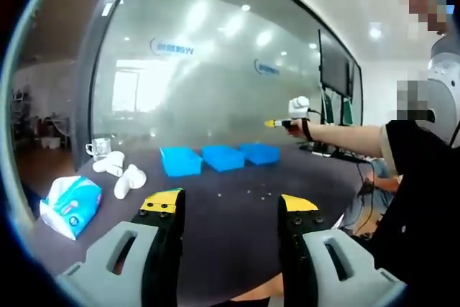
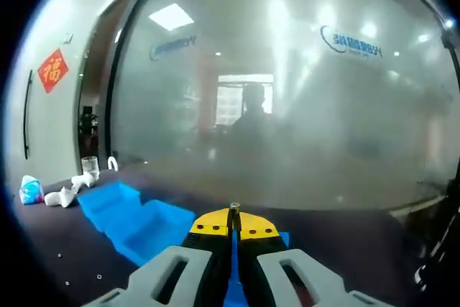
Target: Sort the screws, nuts, and washers into the corresponding bins
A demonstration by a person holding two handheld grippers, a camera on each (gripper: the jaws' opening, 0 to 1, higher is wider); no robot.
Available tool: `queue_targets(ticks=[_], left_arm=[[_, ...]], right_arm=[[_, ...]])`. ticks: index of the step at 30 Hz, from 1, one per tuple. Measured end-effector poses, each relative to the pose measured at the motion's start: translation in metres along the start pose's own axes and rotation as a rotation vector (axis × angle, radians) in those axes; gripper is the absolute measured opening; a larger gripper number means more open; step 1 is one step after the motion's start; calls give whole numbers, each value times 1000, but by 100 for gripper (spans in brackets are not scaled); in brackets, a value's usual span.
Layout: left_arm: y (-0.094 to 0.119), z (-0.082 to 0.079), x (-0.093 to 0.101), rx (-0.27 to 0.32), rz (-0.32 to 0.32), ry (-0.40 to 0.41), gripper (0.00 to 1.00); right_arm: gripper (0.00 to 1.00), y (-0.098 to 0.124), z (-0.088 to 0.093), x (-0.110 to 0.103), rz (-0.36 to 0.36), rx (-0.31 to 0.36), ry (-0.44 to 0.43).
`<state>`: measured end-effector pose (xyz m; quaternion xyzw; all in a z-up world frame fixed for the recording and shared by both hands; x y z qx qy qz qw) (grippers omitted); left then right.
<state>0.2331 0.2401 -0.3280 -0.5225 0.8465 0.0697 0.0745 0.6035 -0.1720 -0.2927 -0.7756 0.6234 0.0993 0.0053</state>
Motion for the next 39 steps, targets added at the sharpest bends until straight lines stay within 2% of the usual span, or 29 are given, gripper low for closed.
queue_targets(ticks=[11, 14, 17, 22, 28, 33, 39], left_arm=[[3, -1, -1, 1, -6, -3, 51], [2, -1, -1, 2, -6, -2, 51], [1, -1, -2, 2, -7, -1, 51], [2, -3, -2, 3, -5, -5, 51], [3, -3, -3, 6, -7, -4, 51], [2, -3, -3, 6, -5, -2, 51], [1, -3, -1, 6, 1, -1, 51]], right_arm=[[0, -8, 1, 2, -3, -2, 0], [6, -9, 1, 2, 3, 11, 28], [17, -8, 3, -2, -1, 18, 36], [20, -1, 7, -5, -11, 22, 42], [22, 14, 10, -6, -24, 37, 28], [25, 31, 16, -12, -66, 33, -3], [28, 66, 21, -29, -131, 52, -28]])
Point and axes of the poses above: the point that each gripper's makers call its tool centre point, and the gripper's own axes: y roughly backward along the fingers, x roughly to its right, z roughly out of its underside, the point moved 2 cm from there along y, roughly backward along the fingers, and after that the axes turned 14 degrees about -y, right-handed, at the moved point
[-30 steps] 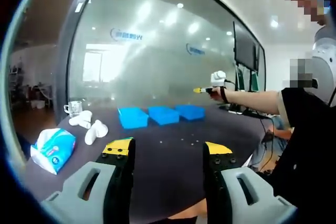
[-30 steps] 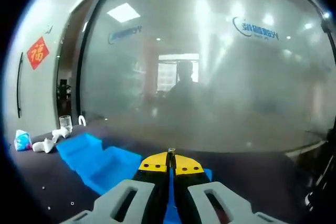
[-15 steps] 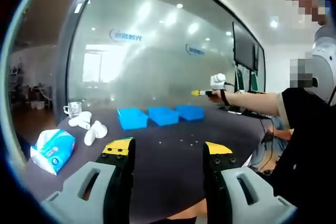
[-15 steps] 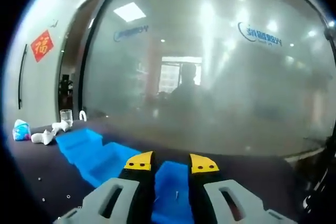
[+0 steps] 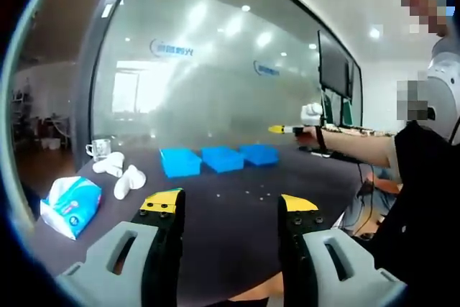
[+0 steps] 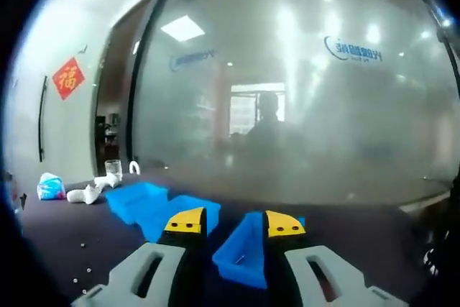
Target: Sort the screws, nuts, and washers into the corresponding bins
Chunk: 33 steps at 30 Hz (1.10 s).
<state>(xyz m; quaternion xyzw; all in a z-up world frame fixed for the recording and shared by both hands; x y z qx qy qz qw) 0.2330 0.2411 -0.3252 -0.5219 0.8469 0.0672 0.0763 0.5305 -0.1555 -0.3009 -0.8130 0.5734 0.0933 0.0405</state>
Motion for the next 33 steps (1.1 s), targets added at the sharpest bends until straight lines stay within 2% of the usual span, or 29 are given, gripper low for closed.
queue_targets(ticks=[5, 8, 11, 19, 24, 33], left_arm=[[-1, 0, 1, 0, 3, 1, 51], [-2, 0, 1, 1, 8, 2, 51], [-6, 0, 2, -1, 18, -1, 51], [-17, 0, 5, -4, 43, -4, 51], [-21, 2, 6, -12, 53, 0, 51], [-25, 3, 10, -19, 66, -3, 51]], right_arm=[[32, 38, 13, -19, -67, -3, -4], [38, 59, 25, -31, -127, -28, 3], [39, 84, 39, -38, -162, -48, -8], [40, 138, 62, -47, -192, -77, -33], [44, 170, 78, -43, -195, -103, -33], [45, 216, 88, -34, -181, -113, -44]])
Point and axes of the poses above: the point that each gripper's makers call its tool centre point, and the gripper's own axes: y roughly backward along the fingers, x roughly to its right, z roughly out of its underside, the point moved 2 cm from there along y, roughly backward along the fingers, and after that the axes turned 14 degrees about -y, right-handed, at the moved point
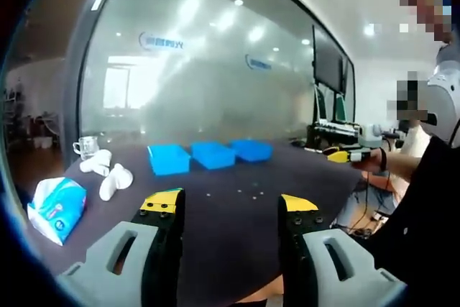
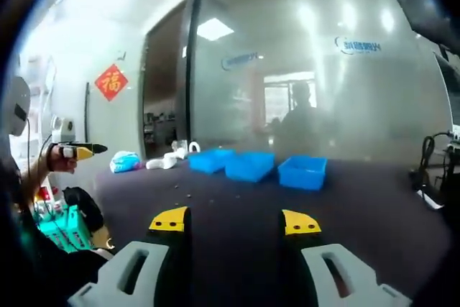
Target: Sort the screws, nuts, and washers into the corresponding bins
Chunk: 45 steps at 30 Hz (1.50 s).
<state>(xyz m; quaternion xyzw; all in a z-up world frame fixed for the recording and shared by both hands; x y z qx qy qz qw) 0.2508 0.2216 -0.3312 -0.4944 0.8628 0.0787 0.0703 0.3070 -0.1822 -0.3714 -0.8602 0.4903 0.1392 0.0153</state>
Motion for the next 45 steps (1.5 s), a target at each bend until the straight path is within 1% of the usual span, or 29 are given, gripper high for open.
queue_targets(ticks=[5, 10, 19, 27, 37, 45], left_arm=[[0, -1, 4, -2, 9, -5, 51], [1, -4, 7, -3, 16, -25, 52], [-2, -9, 10, -2, 37, -57, 52], [-4, -7, 12, -6, 53, -62, 52], [-5, -1, 9, -41, 85, -84, 52], [-9, -1, 6, -78, 146, -105, 52]], right_arm=[[45, 19, 4, 0, 18, -5, 29], [45, 28, 2, 0, 28, 6, 23], [45, 29, -3, -10, 3, 7, 46], [45, 30, -8, -18, -21, 1, 70], [45, 32, -8, -24, -35, -13, 99], [45, 33, -8, -26, -37, -11, 112]])
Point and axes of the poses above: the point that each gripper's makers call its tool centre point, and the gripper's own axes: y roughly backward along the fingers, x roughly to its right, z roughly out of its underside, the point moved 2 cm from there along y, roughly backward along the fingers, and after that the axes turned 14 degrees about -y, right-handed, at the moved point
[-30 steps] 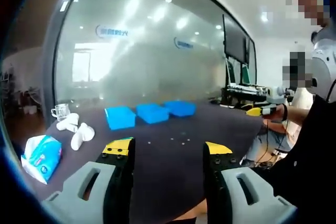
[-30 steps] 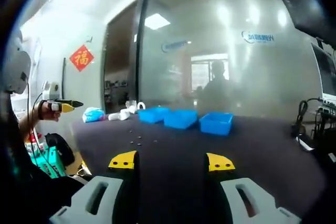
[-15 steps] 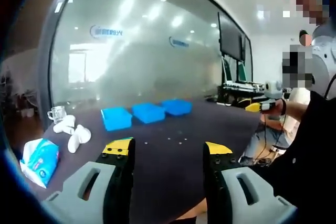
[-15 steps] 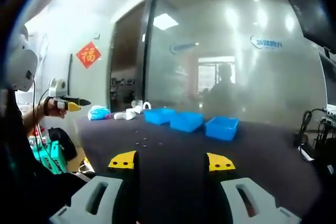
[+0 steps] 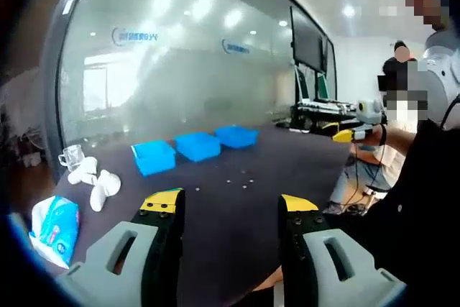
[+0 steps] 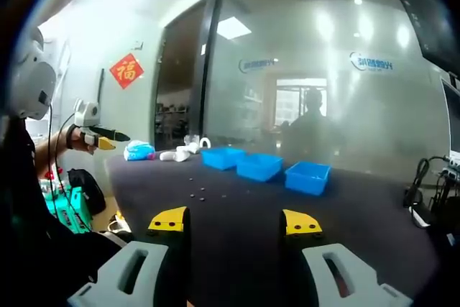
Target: Sort the screws, nuts, and washers into the corresponding bins
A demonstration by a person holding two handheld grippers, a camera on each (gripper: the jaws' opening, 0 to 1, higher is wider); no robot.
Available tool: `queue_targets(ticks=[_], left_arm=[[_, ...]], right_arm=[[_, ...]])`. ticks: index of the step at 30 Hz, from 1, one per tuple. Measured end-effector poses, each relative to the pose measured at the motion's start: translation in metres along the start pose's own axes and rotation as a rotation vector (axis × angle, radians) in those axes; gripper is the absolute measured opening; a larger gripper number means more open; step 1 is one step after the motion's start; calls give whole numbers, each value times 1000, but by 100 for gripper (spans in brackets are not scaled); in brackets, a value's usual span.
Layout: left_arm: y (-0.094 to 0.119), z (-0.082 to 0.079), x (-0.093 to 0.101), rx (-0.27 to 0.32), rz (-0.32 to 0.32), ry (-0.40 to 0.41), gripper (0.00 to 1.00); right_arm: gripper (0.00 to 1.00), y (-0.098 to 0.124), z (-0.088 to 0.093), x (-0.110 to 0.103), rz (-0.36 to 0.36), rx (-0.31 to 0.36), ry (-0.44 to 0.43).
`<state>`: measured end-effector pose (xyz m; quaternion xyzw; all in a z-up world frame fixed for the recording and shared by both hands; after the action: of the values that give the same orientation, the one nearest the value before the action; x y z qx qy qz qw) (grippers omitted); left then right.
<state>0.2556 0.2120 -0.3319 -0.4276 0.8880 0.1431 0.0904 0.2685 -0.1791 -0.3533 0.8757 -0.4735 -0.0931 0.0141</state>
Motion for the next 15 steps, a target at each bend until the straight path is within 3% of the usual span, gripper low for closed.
queue_targets(ticks=[7, 15], left_arm=[[-4, -1, -16, -41, -2, -32, 52], [-14, -3, -20, -63, 56, -51, 52]], right_arm=[[45, 2, -2, 0, 0, 4, 8], [45, 5, -4, 4, 2, 0, 19]])
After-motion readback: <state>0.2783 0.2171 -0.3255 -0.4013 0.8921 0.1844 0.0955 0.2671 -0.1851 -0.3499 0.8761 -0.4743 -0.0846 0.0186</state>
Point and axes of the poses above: the point that each gripper's makers call its tool centre point, and the gripper's own axes: y roughly backward along the fingers, x roughly to its right, z roughly out of its underside, the point moved 2 cm from there along y, roughly backward along the fingers, and after that the axes turned 14 degrees about -y, right-handed, at the moved point
